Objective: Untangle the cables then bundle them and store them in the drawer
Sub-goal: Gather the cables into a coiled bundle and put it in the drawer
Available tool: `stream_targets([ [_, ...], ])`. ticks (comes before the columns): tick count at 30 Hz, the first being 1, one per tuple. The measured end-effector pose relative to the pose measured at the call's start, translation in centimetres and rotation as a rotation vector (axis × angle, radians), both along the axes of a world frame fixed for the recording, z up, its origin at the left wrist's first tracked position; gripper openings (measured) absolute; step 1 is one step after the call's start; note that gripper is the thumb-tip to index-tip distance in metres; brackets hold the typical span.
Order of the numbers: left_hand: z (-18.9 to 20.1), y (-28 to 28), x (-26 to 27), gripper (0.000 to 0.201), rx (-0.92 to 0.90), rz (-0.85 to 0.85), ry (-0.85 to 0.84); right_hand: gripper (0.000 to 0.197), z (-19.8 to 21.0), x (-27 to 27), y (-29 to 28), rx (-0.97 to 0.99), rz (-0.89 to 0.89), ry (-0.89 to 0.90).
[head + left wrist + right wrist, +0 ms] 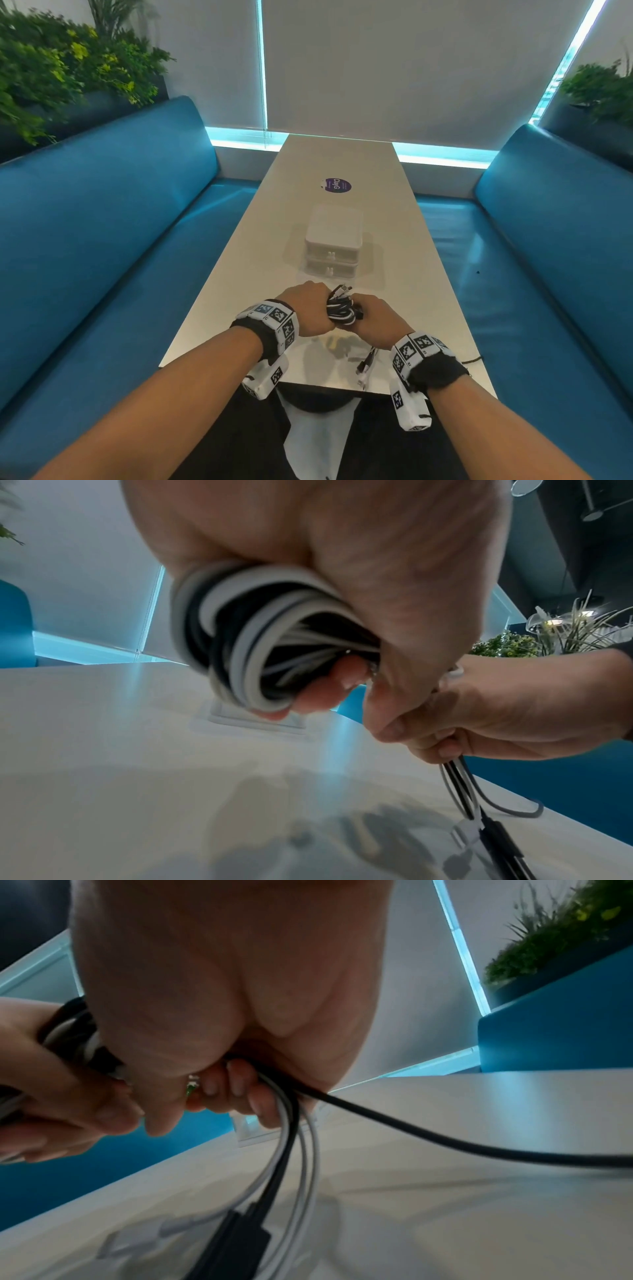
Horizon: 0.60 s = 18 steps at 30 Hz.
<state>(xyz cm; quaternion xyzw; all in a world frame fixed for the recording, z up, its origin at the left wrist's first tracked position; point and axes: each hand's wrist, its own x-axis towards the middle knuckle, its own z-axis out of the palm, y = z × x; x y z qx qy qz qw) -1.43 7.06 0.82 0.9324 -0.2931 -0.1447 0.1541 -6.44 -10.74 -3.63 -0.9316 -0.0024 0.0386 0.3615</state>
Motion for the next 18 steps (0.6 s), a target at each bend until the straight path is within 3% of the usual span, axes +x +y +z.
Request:
stream_targets([
  [6,0.3,0.5,0.1,0.016,-0.069,0.108,-0.008,0.023,0.7,-0.1,0.1,-0.021,-0.031,0.014],
  [11,0.3,1.6,1.8,0.036,-0.146,0.221,-0.036,0.037,1.1,-0.6,0.2,0.076,-0.042,0.073],
  [15,-0.1,1.6,2.3,0.049,-0.291,0.279,0.022,0.028,2.0,-0.4,0.7,0.073,0.011,0.084],
  [18,-0.4,1.5,2.6,0.043,-0.469,0.366,0.074,0.017,2.2,-0.2,0.5,0.024,0.025,0.094],
])
